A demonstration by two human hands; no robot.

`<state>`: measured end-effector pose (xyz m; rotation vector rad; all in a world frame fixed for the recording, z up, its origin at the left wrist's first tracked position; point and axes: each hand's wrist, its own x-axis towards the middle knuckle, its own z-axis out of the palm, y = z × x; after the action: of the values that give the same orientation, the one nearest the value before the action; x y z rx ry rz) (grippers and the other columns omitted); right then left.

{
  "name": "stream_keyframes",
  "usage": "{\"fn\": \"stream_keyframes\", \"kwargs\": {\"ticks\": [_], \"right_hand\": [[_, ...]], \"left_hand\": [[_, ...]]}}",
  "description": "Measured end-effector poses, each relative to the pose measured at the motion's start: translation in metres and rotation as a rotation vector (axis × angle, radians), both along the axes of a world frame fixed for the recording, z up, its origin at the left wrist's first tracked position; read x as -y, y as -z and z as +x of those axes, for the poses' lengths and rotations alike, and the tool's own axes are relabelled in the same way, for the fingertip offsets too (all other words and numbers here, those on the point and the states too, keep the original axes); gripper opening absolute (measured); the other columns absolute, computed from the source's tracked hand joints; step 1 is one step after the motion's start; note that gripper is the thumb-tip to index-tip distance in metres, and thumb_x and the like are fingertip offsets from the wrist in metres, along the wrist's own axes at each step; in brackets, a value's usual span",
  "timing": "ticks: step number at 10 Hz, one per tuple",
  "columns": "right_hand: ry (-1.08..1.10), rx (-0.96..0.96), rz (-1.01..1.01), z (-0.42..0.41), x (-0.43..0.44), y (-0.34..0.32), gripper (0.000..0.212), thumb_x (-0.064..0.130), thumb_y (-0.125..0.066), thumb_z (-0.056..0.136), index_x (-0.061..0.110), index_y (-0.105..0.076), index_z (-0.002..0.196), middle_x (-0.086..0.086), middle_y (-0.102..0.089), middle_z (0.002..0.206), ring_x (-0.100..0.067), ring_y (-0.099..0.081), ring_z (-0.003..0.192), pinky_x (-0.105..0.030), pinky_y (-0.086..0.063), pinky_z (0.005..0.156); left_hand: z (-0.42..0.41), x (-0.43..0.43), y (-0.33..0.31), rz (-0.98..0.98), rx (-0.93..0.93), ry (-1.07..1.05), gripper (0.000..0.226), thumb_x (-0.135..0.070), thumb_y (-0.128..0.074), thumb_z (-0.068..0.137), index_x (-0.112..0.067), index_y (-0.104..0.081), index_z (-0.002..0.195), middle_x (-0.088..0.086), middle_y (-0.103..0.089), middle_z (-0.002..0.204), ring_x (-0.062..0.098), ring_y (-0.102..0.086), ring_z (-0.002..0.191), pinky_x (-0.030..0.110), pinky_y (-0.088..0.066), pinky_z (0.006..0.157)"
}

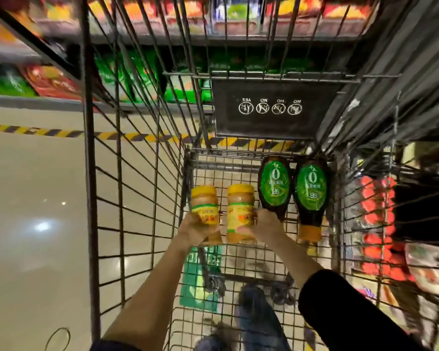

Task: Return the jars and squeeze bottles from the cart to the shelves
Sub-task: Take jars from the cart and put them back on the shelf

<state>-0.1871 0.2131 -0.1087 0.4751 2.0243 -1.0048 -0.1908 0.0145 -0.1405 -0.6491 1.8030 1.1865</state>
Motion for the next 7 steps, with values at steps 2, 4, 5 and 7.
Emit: {"fn": "stream_keyframes", "kwargs": {"ticks": [2, 4, 5, 7], "right_hand": [[0.143, 0.120, -0.148, 0.004, 0.020, 0.012, 0.048, 0.038, -0.082, 0.064, 0.018, -0.066, 0.104, -0.002, -0.069, 0.101, -0.017, -0.065, 0.091, -0.033, -0.051, 0.088], [0.516, 0.236, -0.276, 0.010, 0.026, 0.015, 0.054, 0.018, -0.086, 0.060, 0.018, -0.060, 0.107, -0.004, -0.060, 0.109, -0.023, -0.058, 0.100, -0.041, -0.050, 0.089], [0.597, 0.276, -0.322, 0.012, 0.023, 0.015, 0.060, 0.018, -0.086, 0.057, 0.017, -0.059, 0.111, -0.007, -0.060, 0.120, -0.022, -0.059, 0.102, -0.046, -0.046, 0.098], [0.671, 0.206, -0.446, 0.012, 0.003, -0.016, 0.044, 0.010, -0.079, 0.069, 0.017, -0.062, 0.109, -0.003, -0.068, 0.099, -0.014, -0.063, 0.083, -0.029, -0.046, 0.071]], "left_hand": [[0.007, -0.003, -0.020, -0.192, -0.009, -0.044, 0.059, -0.023, -0.081, 0.065, 0.000, -0.057, 0.114, 0.017, -0.065, 0.108, 0.035, -0.064, 0.100, 0.048, -0.054, 0.087], [0.004, -0.006, -0.038, -0.055, -0.048, -0.096, 0.081, -0.046, -0.087, 0.038, -0.013, -0.063, 0.109, 0.007, -0.070, 0.107, 0.026, -0.065, 0.102, 0.048, -0.048, 0.096], [-0.001, -0.018, -0.063, 0.006, -0.032, -0.174, 0.057, -0.007, -0.080, 0.068, 0.000, -0.054, 0.118, 0.010, -0.066, 0.115, 0.027, -0.061, 0.109, 0.046, -0.045, 0.101], [-0.007, -0.027, -0.088, 0.043, -0.137, -0.148, 0.047, 0.005, -0.072, 0.074, 0.002, -0.053, 0.117, 0.013, -0.064, 0.115, 0.019, -0.063, 0.098, 0.018, -0.053, 0.081]]}}
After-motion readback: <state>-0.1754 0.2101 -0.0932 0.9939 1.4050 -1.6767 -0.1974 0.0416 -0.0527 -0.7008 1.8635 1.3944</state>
